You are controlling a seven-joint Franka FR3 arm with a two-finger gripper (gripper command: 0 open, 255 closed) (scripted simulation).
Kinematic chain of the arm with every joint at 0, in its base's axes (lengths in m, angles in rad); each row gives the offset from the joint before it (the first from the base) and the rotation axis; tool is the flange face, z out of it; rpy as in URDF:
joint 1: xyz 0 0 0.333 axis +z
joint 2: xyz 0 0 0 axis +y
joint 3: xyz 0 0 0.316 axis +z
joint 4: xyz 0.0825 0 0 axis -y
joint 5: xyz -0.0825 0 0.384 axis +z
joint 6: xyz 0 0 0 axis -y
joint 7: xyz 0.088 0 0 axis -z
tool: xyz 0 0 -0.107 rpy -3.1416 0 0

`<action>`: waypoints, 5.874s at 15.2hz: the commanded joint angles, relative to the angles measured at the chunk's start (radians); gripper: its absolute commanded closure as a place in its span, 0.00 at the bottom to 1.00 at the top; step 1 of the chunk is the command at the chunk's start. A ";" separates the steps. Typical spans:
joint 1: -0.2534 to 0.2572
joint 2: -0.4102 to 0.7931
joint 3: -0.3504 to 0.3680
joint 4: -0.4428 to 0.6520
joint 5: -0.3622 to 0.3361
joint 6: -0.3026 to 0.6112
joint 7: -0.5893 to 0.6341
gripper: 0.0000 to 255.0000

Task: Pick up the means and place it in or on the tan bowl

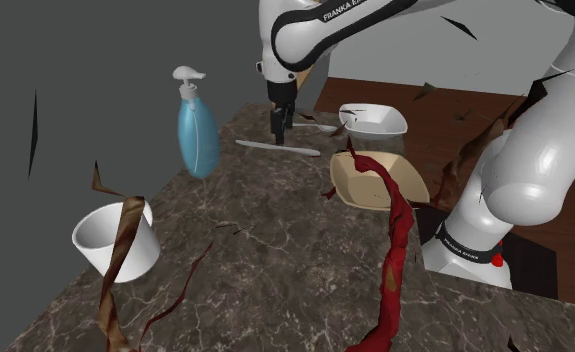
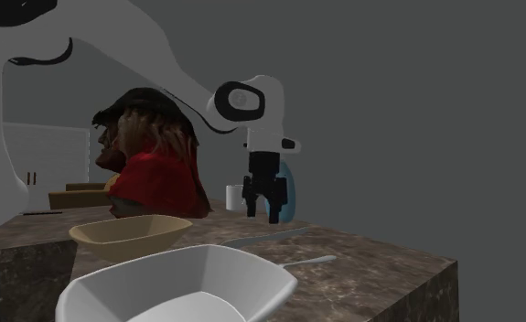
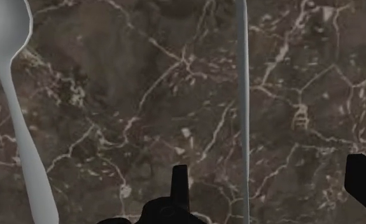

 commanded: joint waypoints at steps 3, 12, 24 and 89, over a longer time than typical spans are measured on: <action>0.000 0.019 0.000 -0.032 -0.002 0.050 -0.001 0.00; 0.000 0.026 0.000 -0.045 -0.003 0.071 0.000 0.00; 0.000 0.015 0.000 -0.030 -0.002 0.045 -0.001 1.00; 0.110 -1.043 0.081 -0.705 0.139 -0.336 0.085 1.00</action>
